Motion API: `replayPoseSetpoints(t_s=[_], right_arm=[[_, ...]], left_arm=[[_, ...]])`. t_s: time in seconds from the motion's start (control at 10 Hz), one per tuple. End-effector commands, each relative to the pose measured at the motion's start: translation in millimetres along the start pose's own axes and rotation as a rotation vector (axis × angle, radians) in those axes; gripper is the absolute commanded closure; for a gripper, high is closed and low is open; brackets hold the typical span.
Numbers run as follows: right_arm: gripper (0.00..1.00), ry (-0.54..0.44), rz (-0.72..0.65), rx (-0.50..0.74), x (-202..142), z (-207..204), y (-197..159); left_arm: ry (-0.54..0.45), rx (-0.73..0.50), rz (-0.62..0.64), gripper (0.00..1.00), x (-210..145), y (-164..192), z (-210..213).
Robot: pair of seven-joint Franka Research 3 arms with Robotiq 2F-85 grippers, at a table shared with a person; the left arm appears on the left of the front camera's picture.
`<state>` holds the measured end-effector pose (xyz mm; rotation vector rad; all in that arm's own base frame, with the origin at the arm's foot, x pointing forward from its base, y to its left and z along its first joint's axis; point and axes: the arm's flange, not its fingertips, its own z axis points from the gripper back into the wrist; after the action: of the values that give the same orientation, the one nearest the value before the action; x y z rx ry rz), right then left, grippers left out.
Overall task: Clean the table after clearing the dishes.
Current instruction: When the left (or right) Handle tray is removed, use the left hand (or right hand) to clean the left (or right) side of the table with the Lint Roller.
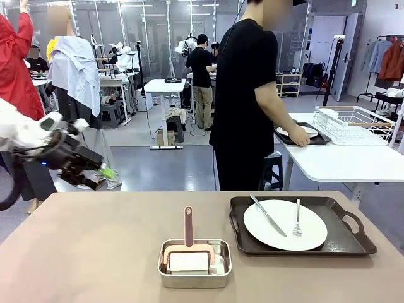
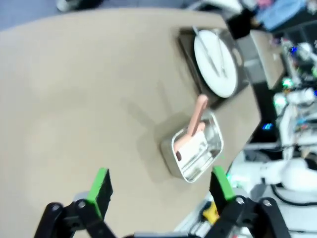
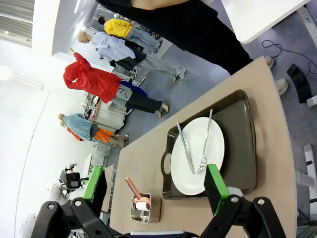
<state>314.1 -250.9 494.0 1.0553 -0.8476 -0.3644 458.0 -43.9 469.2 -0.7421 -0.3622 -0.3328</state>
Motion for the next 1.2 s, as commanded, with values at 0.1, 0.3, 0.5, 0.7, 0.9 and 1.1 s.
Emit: replayPoseSetpoints(t_s=[0.1, 0.3, 0.5, 0.7, 0.9, 1.1], right_arm=[[0.00, -0.004, 0.009, 0.012, 0, 3, 2], [0.00, -0.004, 0.009, 0.012, 0, 3, 2], [0.00, -0.004, 0.009, 0.012, 0, 3, 2], [0.00, -0.004, 0.009, 0.012, 0, 3, 2], [0.00, -0.004, 0.009, 0.012, 0, 3, 2], [0.00, -0.004, 0.009, 0.012, 0, 3, 2]], left_arm=[[0.089, 0.036, -0.097, 0.00, 14, -20, -32], [0.055, 0.002, -0.053, 0.00, 3, -17, -22], [0.055, 0.002, -0.053, 0.00, 3, -17, -22], [0.055, 0.002, -0.053, 0.00, 3, -17, -22], [0.131, 0.000, -0.143, 0.00, 16, -14, -35], [0.218, 0.024, -0.273, 0.00, 59, -19, -57]])
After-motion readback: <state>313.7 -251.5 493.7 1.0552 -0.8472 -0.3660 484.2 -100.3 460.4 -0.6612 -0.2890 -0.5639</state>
